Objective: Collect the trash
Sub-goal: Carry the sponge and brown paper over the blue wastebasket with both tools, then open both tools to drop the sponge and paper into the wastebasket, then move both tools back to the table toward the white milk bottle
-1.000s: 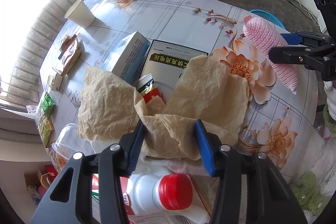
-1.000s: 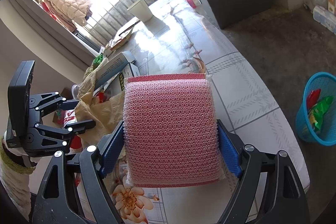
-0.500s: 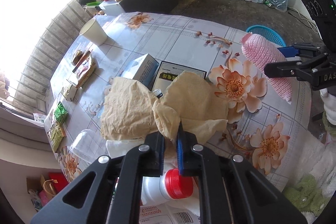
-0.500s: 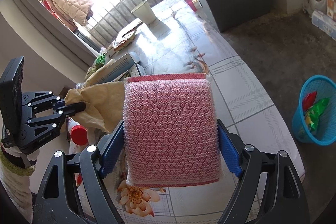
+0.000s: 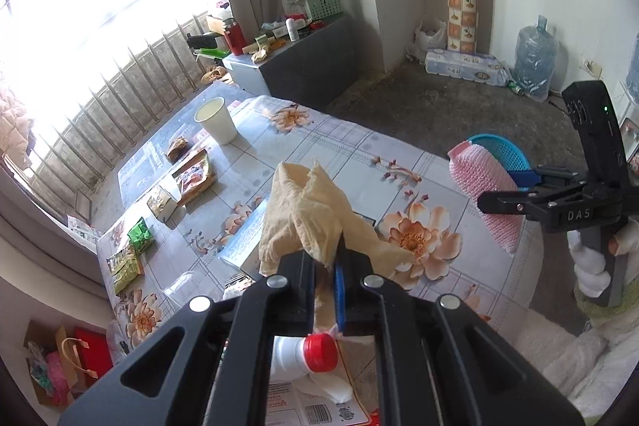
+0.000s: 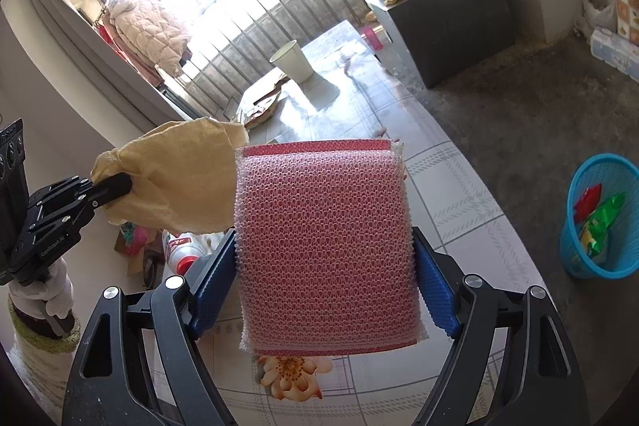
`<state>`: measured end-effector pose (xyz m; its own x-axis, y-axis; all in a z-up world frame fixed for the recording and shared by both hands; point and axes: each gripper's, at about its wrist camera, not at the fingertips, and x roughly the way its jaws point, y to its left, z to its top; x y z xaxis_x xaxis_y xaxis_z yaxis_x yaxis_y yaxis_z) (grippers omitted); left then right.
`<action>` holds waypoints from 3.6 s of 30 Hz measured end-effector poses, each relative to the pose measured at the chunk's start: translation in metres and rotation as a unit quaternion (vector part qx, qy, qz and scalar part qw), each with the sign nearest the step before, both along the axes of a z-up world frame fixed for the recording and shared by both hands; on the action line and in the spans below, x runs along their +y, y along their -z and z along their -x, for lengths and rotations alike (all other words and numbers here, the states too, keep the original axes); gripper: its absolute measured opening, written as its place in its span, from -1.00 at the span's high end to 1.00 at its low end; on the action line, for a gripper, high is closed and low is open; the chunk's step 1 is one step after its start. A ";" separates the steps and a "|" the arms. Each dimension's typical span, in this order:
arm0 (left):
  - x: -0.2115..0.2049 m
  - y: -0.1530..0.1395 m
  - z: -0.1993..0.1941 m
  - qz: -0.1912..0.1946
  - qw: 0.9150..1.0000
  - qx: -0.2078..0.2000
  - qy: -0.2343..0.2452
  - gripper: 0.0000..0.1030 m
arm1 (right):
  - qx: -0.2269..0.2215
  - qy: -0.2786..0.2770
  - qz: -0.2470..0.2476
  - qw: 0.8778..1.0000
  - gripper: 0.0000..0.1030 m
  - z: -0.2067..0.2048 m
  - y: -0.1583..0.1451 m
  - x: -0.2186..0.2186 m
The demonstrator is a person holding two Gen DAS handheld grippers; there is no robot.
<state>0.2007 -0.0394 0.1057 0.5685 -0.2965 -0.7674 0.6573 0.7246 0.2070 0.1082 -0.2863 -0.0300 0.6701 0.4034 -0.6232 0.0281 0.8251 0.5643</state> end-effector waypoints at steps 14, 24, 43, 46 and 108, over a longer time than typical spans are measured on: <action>-0.083 -0.041 0.046 0.058 0.993 -0.007 0.100 0.86 | -0.046 0.119 0.009 0.992 -0.49 0.059 -0.023 -0.087; -0.206 -0.022 0.066 0.072 0.971 0.062 0.221 0.86 | -0.003 0.260 0.015 0.965 -0.49 0.120 0.013 -0.184; -0.445 0.180 -0.026 -0.011 0.920 0.334 0.203 0.85 | 0.097 0.356 -0.050 0.928 -0.49 0.135 0.119 -0.263; -0.472 0.218 -0.040 -0.038 0.918 0.351 0.178 0.85 | 0.106 0.361 -0.055 0.925 -0.49 0.135 0.128 -0.269; -0.118 0.021 -0.022 0.188 0.963 0.192 0.009 -0.21 | 0.100 0.314 -0.017 0.944 -0.58 0.124 0.096 -0.215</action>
